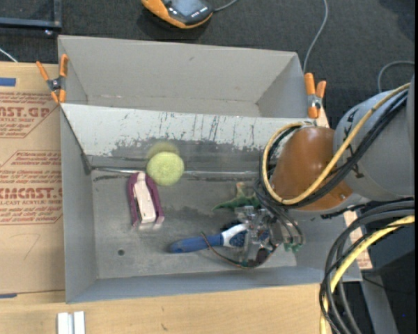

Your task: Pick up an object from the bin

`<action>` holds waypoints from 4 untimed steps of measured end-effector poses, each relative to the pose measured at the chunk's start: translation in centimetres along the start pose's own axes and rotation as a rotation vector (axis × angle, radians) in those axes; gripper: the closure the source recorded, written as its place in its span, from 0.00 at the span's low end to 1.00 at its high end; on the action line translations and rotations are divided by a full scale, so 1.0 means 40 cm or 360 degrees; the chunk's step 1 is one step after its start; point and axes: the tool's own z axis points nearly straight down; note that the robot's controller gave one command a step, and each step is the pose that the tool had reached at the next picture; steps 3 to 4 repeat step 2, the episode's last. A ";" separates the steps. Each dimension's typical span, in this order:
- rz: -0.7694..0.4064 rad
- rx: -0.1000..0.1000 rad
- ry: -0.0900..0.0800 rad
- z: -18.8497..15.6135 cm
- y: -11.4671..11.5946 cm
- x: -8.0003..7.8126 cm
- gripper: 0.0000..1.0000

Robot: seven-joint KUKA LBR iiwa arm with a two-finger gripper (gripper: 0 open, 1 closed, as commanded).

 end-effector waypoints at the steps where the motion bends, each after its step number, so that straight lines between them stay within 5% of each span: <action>1: 0.0000 0.0000 0.0013 -0.060 0.001 0.004 1.00; 4: 0.0000 0.0000 0.0000 -0.110 0.000 -0.001 1.00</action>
Offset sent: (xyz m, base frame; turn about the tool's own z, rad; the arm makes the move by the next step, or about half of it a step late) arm 0.0002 0.0000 0.0502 0.0000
